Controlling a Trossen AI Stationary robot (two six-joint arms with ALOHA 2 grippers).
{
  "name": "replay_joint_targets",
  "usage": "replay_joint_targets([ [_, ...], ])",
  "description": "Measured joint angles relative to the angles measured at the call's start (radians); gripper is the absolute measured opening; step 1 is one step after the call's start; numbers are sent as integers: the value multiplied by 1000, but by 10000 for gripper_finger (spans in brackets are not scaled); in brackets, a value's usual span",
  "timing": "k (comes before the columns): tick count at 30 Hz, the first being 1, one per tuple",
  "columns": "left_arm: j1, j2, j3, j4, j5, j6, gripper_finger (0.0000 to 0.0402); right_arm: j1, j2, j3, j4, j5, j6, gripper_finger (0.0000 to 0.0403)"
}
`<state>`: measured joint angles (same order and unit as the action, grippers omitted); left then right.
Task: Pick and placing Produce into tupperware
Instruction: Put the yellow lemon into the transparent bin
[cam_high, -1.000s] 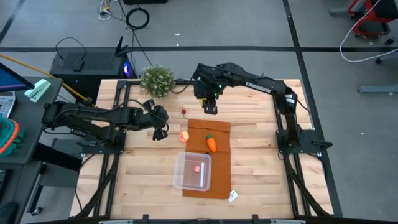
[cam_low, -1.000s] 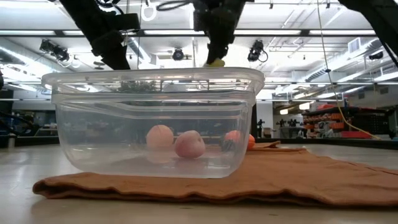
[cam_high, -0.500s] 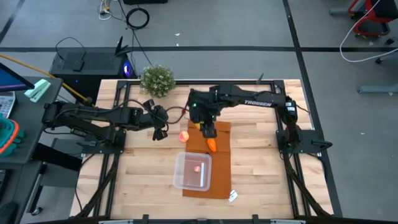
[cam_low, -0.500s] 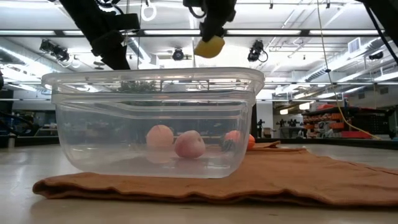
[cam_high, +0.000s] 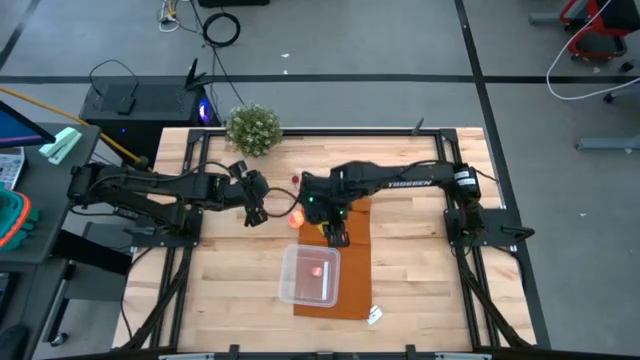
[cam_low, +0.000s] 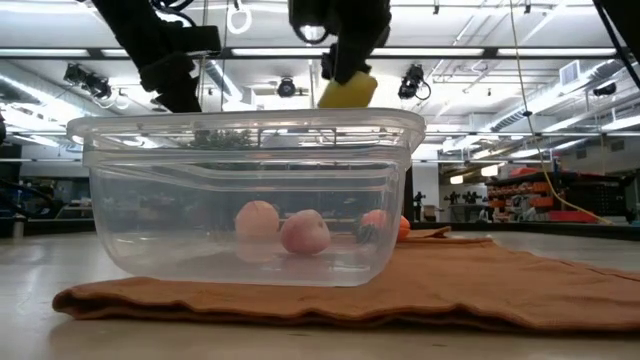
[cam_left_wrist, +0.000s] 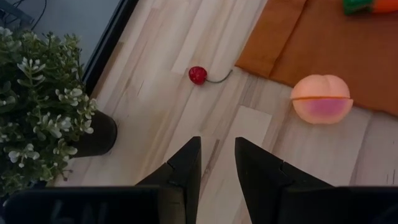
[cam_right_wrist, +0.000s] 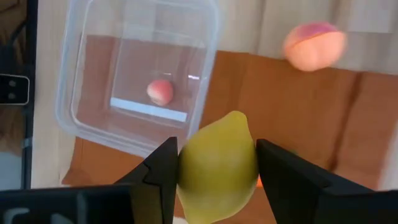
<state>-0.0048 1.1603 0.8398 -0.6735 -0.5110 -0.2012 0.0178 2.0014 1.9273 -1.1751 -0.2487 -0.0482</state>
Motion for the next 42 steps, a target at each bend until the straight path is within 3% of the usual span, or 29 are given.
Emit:
replay_joint_targets([
  [8, 1, 0, 0, 6, 0, 3, 107, 73, 1, -146, 149, -41, 59, 153],
  [22, 1, 0, 0, 5, 0, 3, 107, 150, 2, -153, 390, -122, 79, 153],
  [42, 1, 0, 1, 7, 0, 3, 107, 148, 54, -153, 413, -117, 69, 153],
])
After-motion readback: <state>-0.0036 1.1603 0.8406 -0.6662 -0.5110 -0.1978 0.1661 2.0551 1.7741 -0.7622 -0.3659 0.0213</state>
